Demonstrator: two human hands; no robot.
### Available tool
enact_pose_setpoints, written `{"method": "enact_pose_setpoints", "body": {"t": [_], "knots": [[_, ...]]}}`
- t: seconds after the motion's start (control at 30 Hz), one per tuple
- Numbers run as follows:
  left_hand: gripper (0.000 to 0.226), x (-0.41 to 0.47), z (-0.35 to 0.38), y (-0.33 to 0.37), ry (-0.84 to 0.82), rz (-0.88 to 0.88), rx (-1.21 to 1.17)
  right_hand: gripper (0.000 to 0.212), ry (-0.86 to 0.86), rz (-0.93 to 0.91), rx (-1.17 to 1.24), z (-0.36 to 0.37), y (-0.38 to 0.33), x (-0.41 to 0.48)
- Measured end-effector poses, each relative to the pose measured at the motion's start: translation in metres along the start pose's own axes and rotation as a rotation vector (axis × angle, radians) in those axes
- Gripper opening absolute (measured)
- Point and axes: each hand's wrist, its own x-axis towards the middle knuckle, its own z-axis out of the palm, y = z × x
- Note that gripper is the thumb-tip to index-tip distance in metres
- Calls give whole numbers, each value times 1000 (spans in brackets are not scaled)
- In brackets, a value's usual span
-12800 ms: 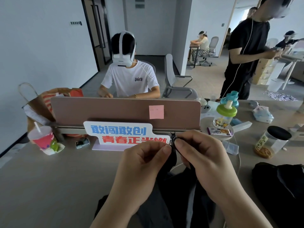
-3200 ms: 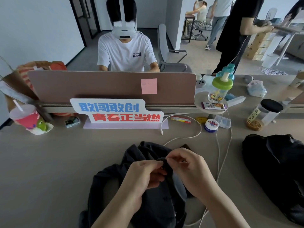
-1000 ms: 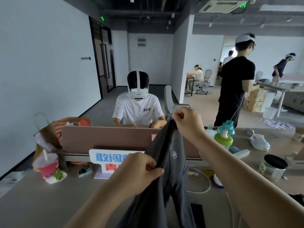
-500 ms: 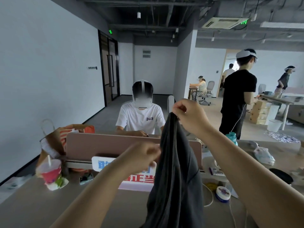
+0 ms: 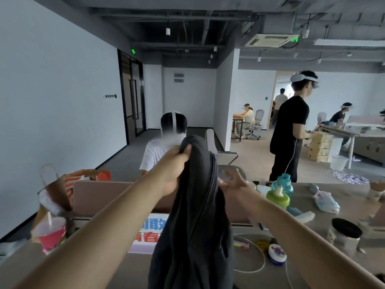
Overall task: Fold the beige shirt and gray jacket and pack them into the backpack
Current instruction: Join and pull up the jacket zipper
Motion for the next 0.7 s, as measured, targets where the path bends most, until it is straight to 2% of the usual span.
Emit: {"method": "enact_pose_setpoints", "body": {"t": [0.03, 0.07, 0.13, 0.17, 0.23, 0.27, 0.33, 0.4, 0.5, 0.53, 0.6, 0.7], "knots": [[24, 1, 1, 10, -6, 20, -46, 65, -132, 85, 72, 4, 16, -2], [25, 1, 0, 22, -10, 38, -68, 62, -261, 155, 191, 9, 28, -4], [26, 1, -6, 44, -7, 101, -48, 45, -397, 189, 316, 24, 32, -8], [26, -1, -10, 55, -15, 140, -15, 38, -385, 162, 288, 25, 28, -5], [24, -2, -24, 77, -13, 197, 58, 11, -183, 53, 155, 19, 13, 11], [23, -1, -33, 86, 1, 223, 110, 6, -60, 0, 94, 11, 0, 19], [21, -3, -52, 103, 41, 280, 249, 19, 205, -60, -24, -13, -26, 35], [18, -6, -72, 117, 88, 336, 396, 11, 412, -118, -86, -41, -56, 43], [9, -11, -99, 130, 154, 349, 608, 13, 672, -230, -171, -77, -104, 43], [6, -12, -105, 130, 154, 319, 662, 11, 735, -283, -178, -87, -120, 42], [15, -15, -109, 128, 87, 182, 706, 9, 812, -354, -195, -98, -148, 38], [38, -19, -106, 116, -195, -156, 705, 9, 821, -443, -318, -103, -174, 33]]}}
